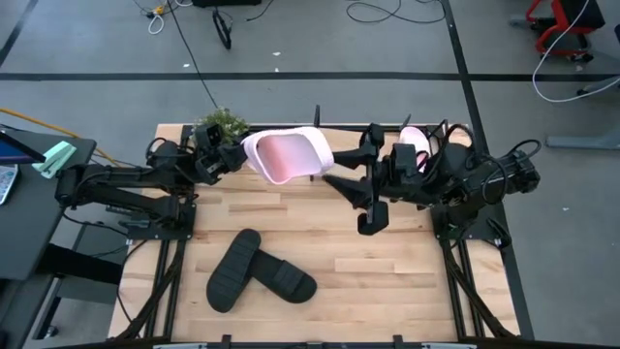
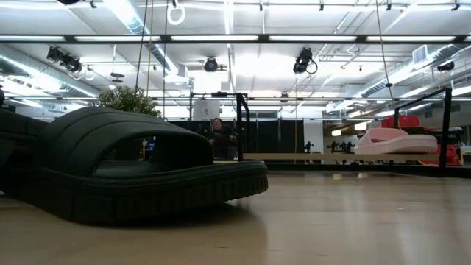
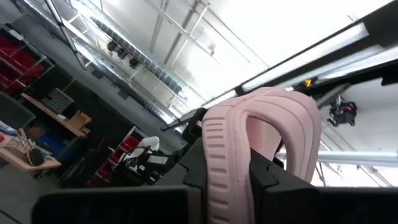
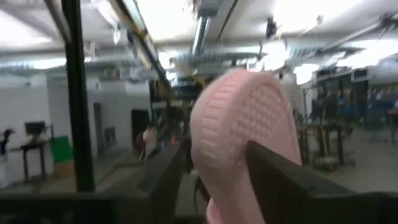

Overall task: Pick and place slides into the shelf
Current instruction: Put the pink slide on the shelf

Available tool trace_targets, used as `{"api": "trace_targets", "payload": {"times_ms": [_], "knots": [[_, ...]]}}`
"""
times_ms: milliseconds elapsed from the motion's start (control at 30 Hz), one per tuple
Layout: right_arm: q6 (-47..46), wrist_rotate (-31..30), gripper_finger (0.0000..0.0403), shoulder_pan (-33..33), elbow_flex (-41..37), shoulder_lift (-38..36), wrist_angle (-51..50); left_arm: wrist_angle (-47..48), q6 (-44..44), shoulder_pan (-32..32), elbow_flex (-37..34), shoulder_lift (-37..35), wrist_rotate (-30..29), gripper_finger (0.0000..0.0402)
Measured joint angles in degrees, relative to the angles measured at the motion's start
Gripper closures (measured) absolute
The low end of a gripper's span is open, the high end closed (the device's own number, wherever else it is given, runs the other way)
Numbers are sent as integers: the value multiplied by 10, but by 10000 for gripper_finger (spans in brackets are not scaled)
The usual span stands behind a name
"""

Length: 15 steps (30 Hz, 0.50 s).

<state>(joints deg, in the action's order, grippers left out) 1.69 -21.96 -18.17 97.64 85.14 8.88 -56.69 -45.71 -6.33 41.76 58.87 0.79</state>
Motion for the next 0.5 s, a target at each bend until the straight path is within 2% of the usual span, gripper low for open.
{"api": "trace_targets", "payload": {"times_ms": [233, 367, 500], "knots": [[-21, -14, 142, -15, 7, -20, -141, 32, -43, 0, 0, 0, 64, 352], [-32, -21, 130, -33, 24, -47, -227, 90, -73, -5, 0, -5, 96, 353], [-46, -22, 132, -58, 23, -76, -314, 120, -125, -33, 0, -5, 161, 353]]}}
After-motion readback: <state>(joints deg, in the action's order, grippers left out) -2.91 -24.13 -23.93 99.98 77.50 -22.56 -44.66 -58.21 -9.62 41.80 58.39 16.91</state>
